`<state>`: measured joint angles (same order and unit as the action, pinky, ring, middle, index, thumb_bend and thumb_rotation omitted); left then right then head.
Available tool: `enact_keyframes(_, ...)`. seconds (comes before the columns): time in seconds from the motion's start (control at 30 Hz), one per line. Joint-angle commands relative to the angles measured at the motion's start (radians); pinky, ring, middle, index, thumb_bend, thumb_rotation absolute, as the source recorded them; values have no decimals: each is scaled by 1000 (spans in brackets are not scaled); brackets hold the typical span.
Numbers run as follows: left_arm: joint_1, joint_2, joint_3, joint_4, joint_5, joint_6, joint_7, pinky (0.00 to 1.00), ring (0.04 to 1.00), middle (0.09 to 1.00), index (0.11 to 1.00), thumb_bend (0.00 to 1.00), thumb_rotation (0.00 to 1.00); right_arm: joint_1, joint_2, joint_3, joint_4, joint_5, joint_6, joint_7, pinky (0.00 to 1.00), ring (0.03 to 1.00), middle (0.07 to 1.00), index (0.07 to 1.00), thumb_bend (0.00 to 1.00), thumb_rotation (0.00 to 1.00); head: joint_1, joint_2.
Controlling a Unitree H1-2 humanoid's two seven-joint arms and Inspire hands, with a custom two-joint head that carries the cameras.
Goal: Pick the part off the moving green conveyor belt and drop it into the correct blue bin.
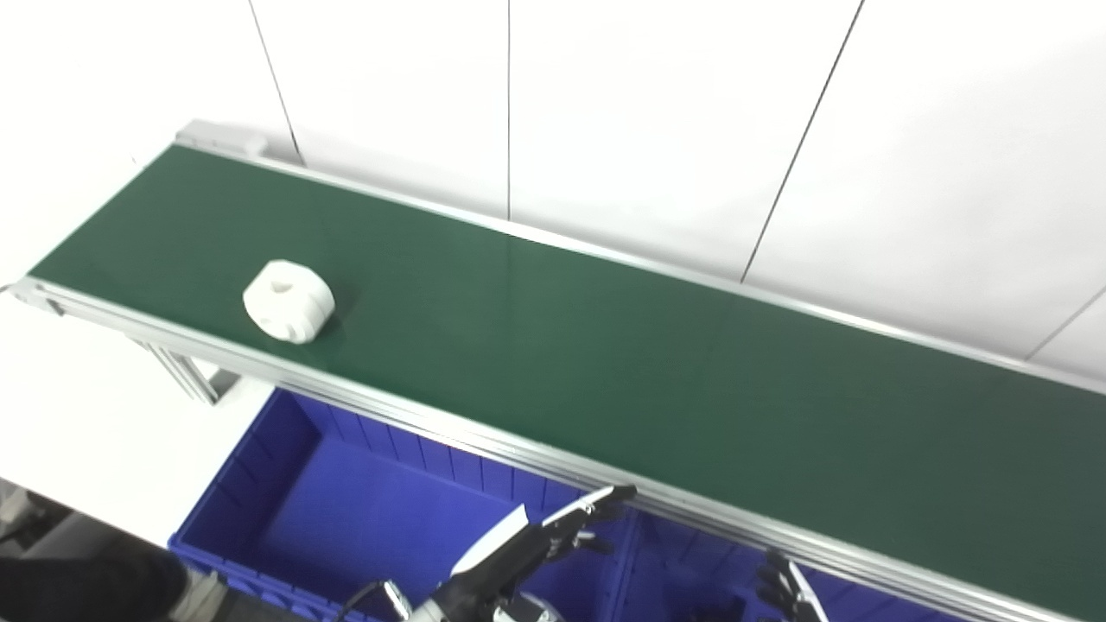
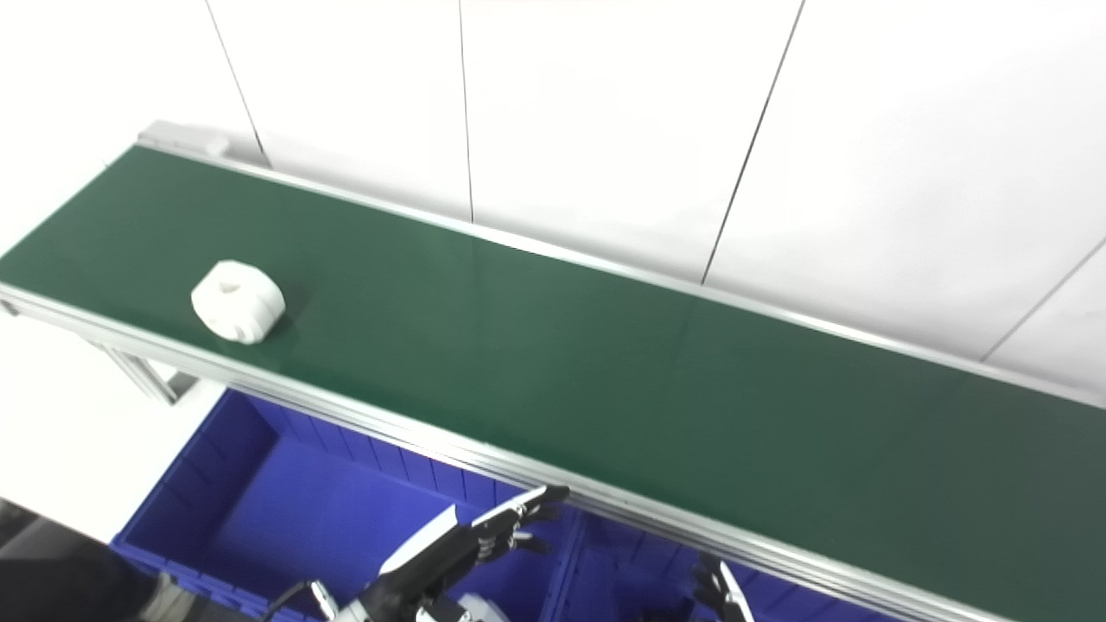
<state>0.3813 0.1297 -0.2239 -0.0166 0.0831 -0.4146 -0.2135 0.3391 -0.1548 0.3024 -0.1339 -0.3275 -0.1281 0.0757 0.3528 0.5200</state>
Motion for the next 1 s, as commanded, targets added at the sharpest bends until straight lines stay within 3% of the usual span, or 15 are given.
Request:
enact_keyframes(0.0,-13,9,7,-21,-23,-50,7,801,941,994,956,735,378,-15,9,1,-6,7,-64,-12,739,852,884,923,556,226,3,0)
enact_keyframes(0.17,-33,17,24,-63,-45,-48,7,817,958,1000,961,732,380,-31,16,-2,19,9,-78,-14,730,845,877,917,566,226,16,-6)
enact_keyframes(0.37,-55,53,97,-159,-24,-6,24,820,953,1000,966,743,437,-45,26,0,40,-4,-101,-26,711,834,871,913,575,221,2,-3)
enact_keyframes(0.5,-98,108,159,-201,-53,27,13,845,973,1000,981,744,474,-50,35,4,46,-13,-111,-35,701,824,868,907,584,225,-40,7)
enact_keyframes(0.7,-173,210,258,-270,-72,132,3,869,971,1000,986,689,433,-54,49,13,42,-30,-109,-45,689,812,858,897,613,249,-126,46)
enact_keyframes(0.97,-301,319,311,-216,-45,177,-14,857,969,1000,999,687,384,-53,62,17,25,-28,-99,-50,674,792,838,874,674,240,-140,76)
